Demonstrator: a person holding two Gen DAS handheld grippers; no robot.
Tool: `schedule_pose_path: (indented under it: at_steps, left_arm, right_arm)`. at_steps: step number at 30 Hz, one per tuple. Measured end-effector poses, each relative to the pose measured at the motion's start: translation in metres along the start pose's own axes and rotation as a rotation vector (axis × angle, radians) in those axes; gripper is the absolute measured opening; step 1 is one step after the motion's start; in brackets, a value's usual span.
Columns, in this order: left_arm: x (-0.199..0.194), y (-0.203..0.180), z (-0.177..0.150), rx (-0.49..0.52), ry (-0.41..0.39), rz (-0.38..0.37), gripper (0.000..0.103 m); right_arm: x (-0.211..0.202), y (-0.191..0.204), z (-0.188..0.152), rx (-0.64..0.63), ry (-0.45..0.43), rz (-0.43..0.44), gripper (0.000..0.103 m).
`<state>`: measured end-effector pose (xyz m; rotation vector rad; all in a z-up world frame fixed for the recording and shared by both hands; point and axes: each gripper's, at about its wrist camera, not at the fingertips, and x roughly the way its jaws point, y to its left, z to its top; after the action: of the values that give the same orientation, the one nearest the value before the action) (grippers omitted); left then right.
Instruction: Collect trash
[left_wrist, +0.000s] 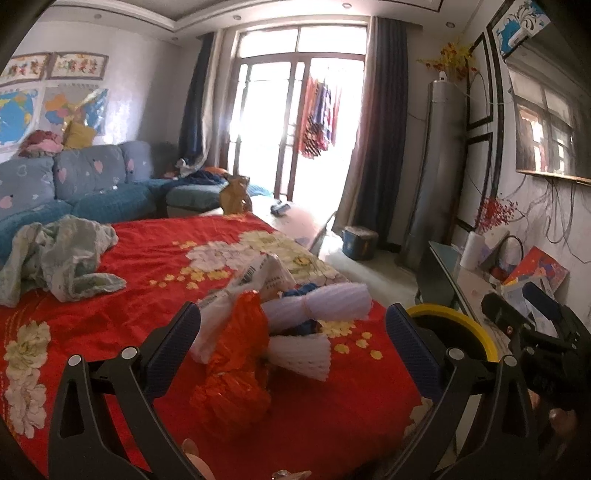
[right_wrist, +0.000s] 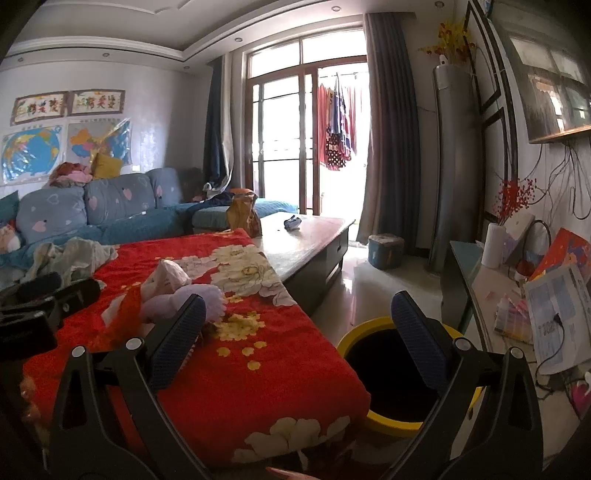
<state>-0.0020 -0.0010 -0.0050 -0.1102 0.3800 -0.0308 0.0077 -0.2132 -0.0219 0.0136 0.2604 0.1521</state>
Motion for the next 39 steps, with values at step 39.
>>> schedule_pose_path:
  at_steps: [39]
  left_arm:
    - [0.066, 0.106, -0.005, -0.142, 0.242, -0.003, 0.096]
  right_arm:
    - [0.124, 0.049, 0.015, 0.046, 0.275, 0.285, 0.093]
